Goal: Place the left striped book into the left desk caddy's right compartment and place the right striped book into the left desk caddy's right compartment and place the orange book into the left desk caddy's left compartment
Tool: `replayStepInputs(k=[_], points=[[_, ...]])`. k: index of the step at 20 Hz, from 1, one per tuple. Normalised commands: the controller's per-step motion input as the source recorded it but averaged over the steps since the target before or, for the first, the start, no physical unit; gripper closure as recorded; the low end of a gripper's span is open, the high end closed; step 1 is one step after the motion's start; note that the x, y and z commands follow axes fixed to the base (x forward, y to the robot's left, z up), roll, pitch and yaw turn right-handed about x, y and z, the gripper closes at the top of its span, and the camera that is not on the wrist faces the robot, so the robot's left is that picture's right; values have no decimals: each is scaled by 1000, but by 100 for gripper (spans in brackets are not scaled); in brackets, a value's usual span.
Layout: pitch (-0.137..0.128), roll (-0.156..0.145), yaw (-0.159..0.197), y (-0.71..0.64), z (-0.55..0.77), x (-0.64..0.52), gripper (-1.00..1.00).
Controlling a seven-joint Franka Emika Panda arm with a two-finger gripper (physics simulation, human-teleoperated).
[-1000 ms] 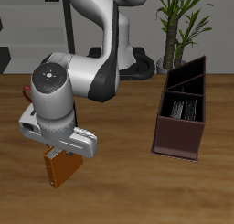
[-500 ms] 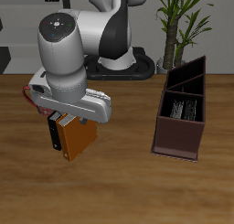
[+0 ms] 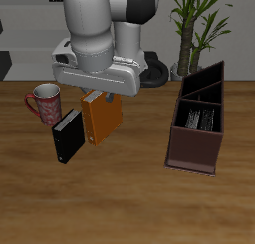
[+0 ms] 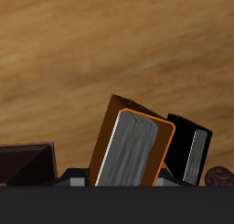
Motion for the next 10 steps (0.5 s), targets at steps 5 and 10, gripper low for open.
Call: replayStepInputs(k=[5, 10], points=[[33, 67, 28, 458, 44, -333, 100], [33, 57, 24, 314, 16, -325, 100]])
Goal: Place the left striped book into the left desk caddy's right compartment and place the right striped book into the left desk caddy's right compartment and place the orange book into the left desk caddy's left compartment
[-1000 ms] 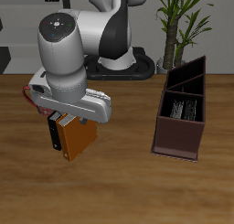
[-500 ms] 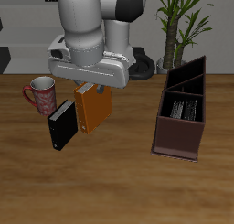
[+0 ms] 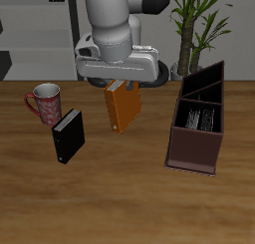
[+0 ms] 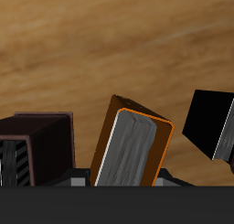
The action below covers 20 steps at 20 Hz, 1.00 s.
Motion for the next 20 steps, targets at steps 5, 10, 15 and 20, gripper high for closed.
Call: replayStepInputs(k=[5, 10, 15, 20], points=[[11, 37, 25, 250, 169, -313, 100], [-73, -13, 25, 173, 259, -325, 100], [-69, -1, 29, 190, 111, -373, 100], [-81, -57, 52, 161, -113, -432, 100]])
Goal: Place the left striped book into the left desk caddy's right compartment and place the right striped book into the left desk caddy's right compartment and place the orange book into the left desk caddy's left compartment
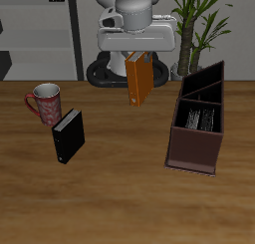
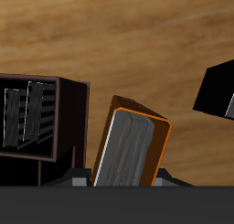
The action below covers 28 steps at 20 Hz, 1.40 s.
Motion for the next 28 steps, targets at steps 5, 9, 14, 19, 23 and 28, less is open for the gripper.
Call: replayStepInputs(k=[5, 9, 14, 19, 23, 28], points=[[25, 4, -32, 57, -262, -207, 100], [-80, -89, 102, 38, -47, -302, 100], [-97, -37, 68, 68, 42, -361, 100], [-66, 13, 15, 108, 107, -403, 100], [-29, 26, -4, 151, 66, -320, 100], [-2, 40, -19, 242, -66, -252, 100]])
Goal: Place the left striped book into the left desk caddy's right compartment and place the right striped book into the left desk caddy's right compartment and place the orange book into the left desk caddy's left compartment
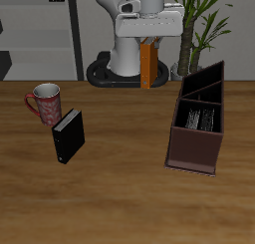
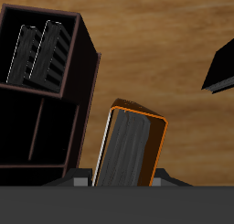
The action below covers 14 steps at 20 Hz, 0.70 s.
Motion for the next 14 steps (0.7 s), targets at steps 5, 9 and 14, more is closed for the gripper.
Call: replayStepInputs(k=[5, 9, 14], points=[[-32, -11, -20, 212, -65, -326, 100], [-37, -1, -27, 272, 26, -376, 100], [1, 22, -60, 199, 1, -230, 100]])
